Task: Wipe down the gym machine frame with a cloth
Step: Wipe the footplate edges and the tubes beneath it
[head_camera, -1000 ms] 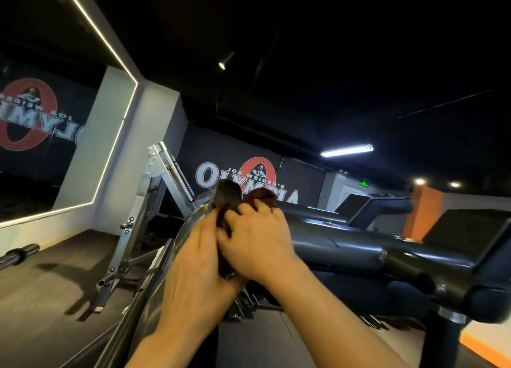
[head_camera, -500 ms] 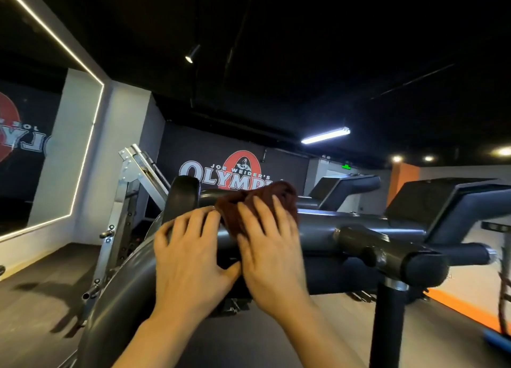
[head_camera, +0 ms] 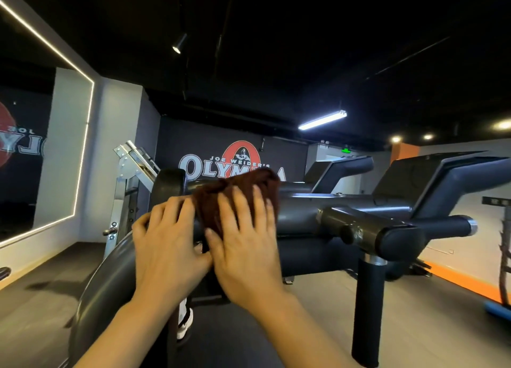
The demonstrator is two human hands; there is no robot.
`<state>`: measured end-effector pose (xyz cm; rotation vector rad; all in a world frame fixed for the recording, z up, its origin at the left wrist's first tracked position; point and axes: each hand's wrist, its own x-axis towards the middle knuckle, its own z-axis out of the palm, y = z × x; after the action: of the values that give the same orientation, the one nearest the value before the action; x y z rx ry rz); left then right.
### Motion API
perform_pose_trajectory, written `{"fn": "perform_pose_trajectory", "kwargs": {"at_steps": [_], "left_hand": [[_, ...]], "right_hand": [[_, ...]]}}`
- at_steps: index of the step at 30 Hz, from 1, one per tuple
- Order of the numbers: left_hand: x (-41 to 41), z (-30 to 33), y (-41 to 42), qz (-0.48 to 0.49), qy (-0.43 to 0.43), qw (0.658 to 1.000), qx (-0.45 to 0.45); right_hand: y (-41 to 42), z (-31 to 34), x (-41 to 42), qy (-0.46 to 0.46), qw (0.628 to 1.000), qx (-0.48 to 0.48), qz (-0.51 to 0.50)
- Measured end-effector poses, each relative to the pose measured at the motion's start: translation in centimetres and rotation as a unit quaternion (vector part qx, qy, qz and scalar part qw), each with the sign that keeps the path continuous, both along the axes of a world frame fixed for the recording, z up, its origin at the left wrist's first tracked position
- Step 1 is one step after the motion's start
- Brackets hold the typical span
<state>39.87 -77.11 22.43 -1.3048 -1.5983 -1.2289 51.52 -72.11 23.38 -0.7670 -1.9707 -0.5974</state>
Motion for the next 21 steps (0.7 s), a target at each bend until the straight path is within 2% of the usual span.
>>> {"fn": "perform_pose_trajectory", "kwargs": {"at_steps": [2,4,8,12,14,17,21], "left_hand": [[0.1,0.2,-0.1,-0.006,-0.009,1.0,-0.004],[0.2,0.5,-0.5,-0.023,-0.016,0.999,-0.015],[0.7,1.5,-0.7,-0.02,-0.019,1.0,-0.006],[2.7,3.5,0.4,-0.012,0.002,1.0,-0.027],[3.5,4.8,1.0,-0.027,-0.001,0.998,-0.054],[4.6,6.2,1.9,-0.037,0.05,0.994,-0.091],[6.5,7.3,3.5,-0.063,0.091,0.988,-0.108]], "right_hand": [[-0.8,1.7,0.1,-0.037,0.999,-0.021,0.032],[-0.9,3.4,0.9,-0.049,0.998,-0.036,-0.003],[-0.1,6.6,0.3,-0.086,0.974,-0.187,-0.097],[-0.3,9.0,-1.0,-0.211,0.955,-0.19,-0.081],[-0.5,10.8,0.2,-0.279,0.934,-0.207,-0.08],[-0.8,13.1,3.0,-0.341,0.902,-0.243,-0.105],[0.7,14.0,6.8,-0.332,0.88,-0.313,-0.13]]}}
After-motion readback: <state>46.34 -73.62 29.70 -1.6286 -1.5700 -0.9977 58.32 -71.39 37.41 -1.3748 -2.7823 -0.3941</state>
